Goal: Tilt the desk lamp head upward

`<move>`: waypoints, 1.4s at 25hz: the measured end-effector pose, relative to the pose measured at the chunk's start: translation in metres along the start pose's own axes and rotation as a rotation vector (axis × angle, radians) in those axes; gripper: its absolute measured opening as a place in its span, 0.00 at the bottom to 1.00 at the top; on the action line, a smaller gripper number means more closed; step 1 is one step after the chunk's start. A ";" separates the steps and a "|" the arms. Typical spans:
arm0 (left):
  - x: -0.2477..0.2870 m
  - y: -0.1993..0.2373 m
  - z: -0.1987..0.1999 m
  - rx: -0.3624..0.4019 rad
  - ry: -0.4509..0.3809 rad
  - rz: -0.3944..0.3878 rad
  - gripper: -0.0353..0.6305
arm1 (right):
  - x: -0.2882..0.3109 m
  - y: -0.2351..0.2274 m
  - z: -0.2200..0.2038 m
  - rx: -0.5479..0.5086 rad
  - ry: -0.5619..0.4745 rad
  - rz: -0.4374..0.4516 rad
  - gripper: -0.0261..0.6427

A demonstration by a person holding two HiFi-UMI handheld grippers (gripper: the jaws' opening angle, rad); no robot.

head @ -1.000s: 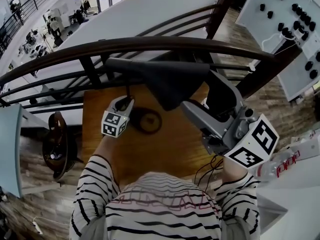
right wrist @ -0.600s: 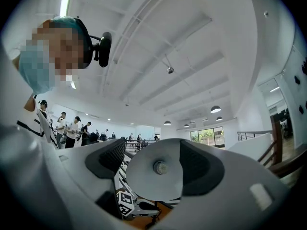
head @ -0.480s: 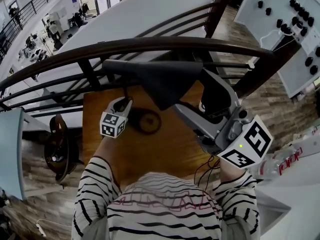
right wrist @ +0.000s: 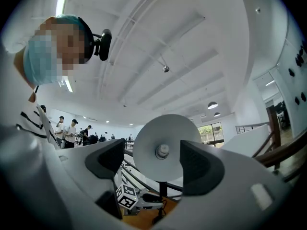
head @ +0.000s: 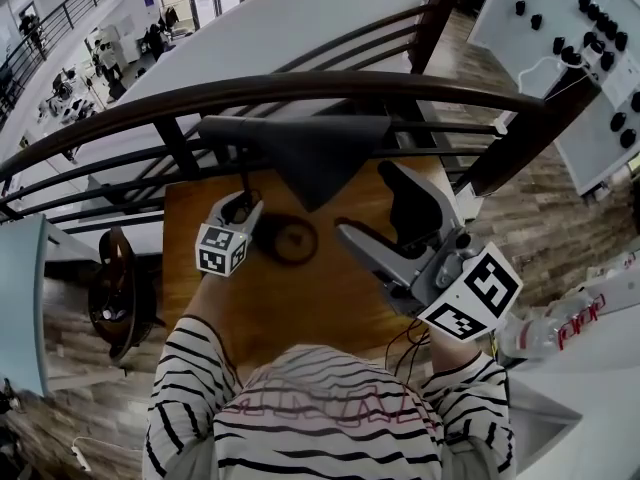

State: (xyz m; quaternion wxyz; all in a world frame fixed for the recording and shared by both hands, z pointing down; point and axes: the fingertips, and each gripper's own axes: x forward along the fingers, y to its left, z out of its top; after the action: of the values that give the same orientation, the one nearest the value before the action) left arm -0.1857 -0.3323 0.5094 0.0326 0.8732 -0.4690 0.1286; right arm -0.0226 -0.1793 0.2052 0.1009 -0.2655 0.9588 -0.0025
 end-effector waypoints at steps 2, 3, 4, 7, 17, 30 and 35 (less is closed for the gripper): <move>-0.008 -0.004 0.003 0.000 -0.011 0.012 0.29 | -0.005 0.002 -0.010 -0.002 0.010 -0.004 0.58; -0.013 -0.005 0.004 -0.002 -0.021 0.021 0.31 | -0.007 0.003 -0.017 -0.003 0.019 -0.003 0.59; -0.019 -0.007 0.006 -0.004 -0.033 0.027 0.32 | -0.009 0.004 -0.023 -0.001 0.028 -0.001 0.59; -0.035 -0.018 0.016 0.001 -0.067 0.034 0.35 | -0.015 0.005 -0.041 0.022 0.047 0.006 0.59; -0.084 -0.069 0.054 0.029 -0.186 0.102 0.44 | -0.035 -0.012 -0.095 0.104 0.057 -0.024 0.55; -0.118 -0.133 0.059 -0.060 -0.250 0.223 0.43 | -0.068 -0.042 -0.175 0.191 0.169 -0.056 0.43; -0.113 -0.169 0.054 -0.083 -0.239 0.249 0.40 | -0.093 -0.053 -0.196 0.215 0.208 -0.048 0.36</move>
State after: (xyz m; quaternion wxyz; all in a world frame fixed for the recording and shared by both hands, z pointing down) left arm -0.0951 -0.1560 0.4395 -0.0033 0.8154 -0.5789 0.0076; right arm 0.0444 -0.1867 0.4180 0.0288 -0.2741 0.9517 -0.1350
